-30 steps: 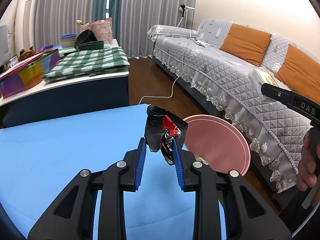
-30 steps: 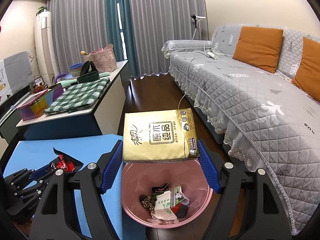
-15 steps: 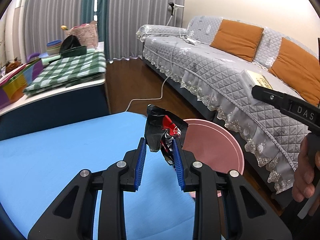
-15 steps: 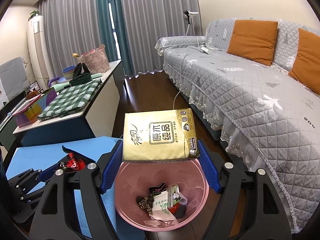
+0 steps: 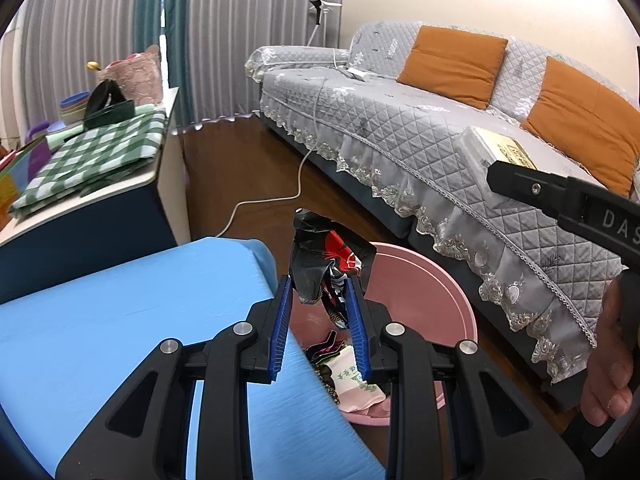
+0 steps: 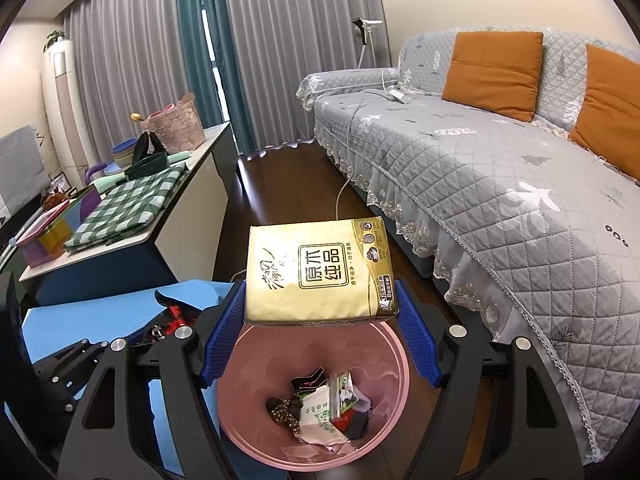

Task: Collect trash

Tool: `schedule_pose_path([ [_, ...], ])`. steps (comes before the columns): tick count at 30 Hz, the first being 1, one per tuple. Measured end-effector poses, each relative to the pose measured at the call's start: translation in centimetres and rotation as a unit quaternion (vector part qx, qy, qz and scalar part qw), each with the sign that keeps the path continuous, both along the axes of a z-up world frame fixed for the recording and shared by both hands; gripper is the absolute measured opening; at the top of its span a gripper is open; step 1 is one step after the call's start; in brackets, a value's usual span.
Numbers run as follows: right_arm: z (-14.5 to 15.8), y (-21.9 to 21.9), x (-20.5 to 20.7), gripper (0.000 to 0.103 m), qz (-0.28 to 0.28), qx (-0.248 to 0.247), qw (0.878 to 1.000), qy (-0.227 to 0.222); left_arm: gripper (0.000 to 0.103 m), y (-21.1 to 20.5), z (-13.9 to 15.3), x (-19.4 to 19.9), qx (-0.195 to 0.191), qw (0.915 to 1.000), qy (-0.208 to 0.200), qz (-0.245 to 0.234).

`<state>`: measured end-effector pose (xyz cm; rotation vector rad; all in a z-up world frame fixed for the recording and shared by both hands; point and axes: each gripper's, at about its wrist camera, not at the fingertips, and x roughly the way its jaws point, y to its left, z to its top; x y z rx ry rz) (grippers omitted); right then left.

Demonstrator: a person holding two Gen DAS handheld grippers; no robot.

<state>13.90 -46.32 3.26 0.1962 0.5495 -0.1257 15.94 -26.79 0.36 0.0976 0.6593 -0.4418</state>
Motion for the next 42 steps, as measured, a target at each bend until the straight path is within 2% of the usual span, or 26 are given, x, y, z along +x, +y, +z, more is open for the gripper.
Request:
schedule_pose_path([
  [4, -0.2, -0.5, 0.2, 0.074, -0.007, 0.005, 1.000, 0.001, 0.028, -0.6, -0.2, 0.3, 0.000, 1.0000, 0.004, -0.008],
  [6, -0.2, -0.6, 0.2, 0.082, -0.013, 0.002, 1.000, 0.001, 0.029, -0.9, -0.4, 0.5, 0.002, 0.9999, 0.008, -0.012],
  [8, -0.1, -0.7, 0.2, 0.090, -0.017, 0.002, 1.000, 0.000, 0.039, -1.0, -0.5, 0.6, 0.001, 0.9998, 0.015, -0.015],
  [9, -0.1, -0.7, 0.2, 0.090, -0.018, 0.003, 1.000, -0.001, 0.044, -1.0, -0.6, 0.6, 0.001, 0.9998, 0.016, -0.014],
  [10, -0.1, -0.6, 0.3, 0.091, -0.017, 0.003, 1.000, -0.001, 0.045, -1.0, -0.7, 0.6, 0.004, 0.9998, 0.017, -0.013],
  [19, 0.2, -0.4, 0.1, 0.094, -0.014, 0.006, 1.000, -0.009, 0.045, 0.5, 0.1, -0.1, 0.012, 0.9999, 0.012, 0.001],
  [29, 2.8, 3.5, -3.0, 0.098, 0.041, -0.003, 0.997, -0.071, 0.053, 6.5, 3.3, -2.2, 0.006, 0.9984, -0.016, 0.054],
  [31, 3.3, 4.6, -3.6, 0.098, 0.060, -0.002, 0.995, -0.077, 0.059, 8.1, 4.1, -2.9, 0.004, 0.9972, -0.024, 0.071],
  [35, 4.6, 7.2, -5.5, 0.098, 0.095, -0.007, 0.991, -0.094, 0.062, 11.1, 5.1, -4.3, 0.000, 0.9945, -0.036, 0.098],
  [37, 5.0, 8.1, -6.4, 0.098, 0.103, -0.009, 0.990, -0.098, 0.069, 12.8, 5.8, -5.2, 0.001, 0.9924, -0.044, 0.115],
  [42, 5.9, 9.9, -8.8, 0.098, 0.116, 0.000, 0.988, -0.099, 0.078, 16.9, 7.2, -7.2, 0.000, 0.9866, -0.059, 0.152],
])
